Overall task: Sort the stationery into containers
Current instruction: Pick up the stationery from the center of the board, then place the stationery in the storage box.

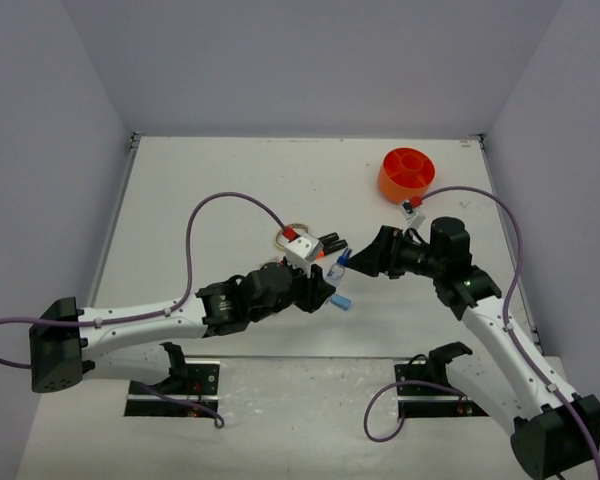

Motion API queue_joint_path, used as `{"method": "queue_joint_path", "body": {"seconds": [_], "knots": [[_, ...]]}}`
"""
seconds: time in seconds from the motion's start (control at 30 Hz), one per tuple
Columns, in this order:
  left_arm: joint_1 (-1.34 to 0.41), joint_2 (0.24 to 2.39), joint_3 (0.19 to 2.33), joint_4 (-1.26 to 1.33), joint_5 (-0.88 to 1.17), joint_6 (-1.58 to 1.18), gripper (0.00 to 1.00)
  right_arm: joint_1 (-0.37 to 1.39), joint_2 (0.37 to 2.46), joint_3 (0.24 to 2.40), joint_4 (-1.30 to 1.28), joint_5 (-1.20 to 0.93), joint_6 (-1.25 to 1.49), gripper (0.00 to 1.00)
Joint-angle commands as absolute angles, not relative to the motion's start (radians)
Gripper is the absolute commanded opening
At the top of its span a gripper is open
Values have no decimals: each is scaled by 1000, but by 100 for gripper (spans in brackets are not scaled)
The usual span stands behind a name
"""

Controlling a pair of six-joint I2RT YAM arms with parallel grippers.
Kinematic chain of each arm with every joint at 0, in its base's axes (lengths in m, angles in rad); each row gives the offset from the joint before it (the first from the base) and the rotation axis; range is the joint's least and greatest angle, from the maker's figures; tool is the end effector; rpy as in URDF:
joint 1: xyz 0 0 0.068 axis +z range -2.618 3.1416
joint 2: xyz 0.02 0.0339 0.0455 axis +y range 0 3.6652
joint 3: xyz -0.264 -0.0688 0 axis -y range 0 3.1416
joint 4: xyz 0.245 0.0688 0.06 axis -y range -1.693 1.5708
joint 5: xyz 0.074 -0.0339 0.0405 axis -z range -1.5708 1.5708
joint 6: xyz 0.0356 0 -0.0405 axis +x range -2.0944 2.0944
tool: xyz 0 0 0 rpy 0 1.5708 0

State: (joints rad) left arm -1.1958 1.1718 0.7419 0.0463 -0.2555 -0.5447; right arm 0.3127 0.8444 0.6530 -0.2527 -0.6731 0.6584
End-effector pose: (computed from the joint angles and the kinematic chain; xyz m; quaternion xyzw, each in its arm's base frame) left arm 0.1057 -0.2440 0.2686 0.1954 0.8018 -0.3561 0.4384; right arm 0.1726 0.0791 0.2794 -0.0365 0.8165 0.4822 0.3155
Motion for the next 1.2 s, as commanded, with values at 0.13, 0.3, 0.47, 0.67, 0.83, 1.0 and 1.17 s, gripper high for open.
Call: {"method": "queue_joint_path", "body": {"seconds": [0.13,0.3,0.47,0.67,0.83,1.0,1.17], "knots": [[-1201,1138,712,284,-145,-475,0,376,870,621,-56,-800,756,69],[-1201,1131,706,301,-125,-466,0,396,888,604,15,-856,791,28],[-1201,1128,729,221,-215,-464,20,397,881,610,19,-804,779,0],[-1201,1129,884,-215,-505,-538,100,389,899,789,-218,-432,650,0],[-1201,1023,1006,-596,-708,-661,100,363,1020,969,-298,4,559,0],[-1201,899,1080,-885,-771,-677,100,340,1245,1164,-183,435,424,0],[-1201,759,1006,-939,-798,-692,100,286,1565,1433,-132,555,317,0]]}}
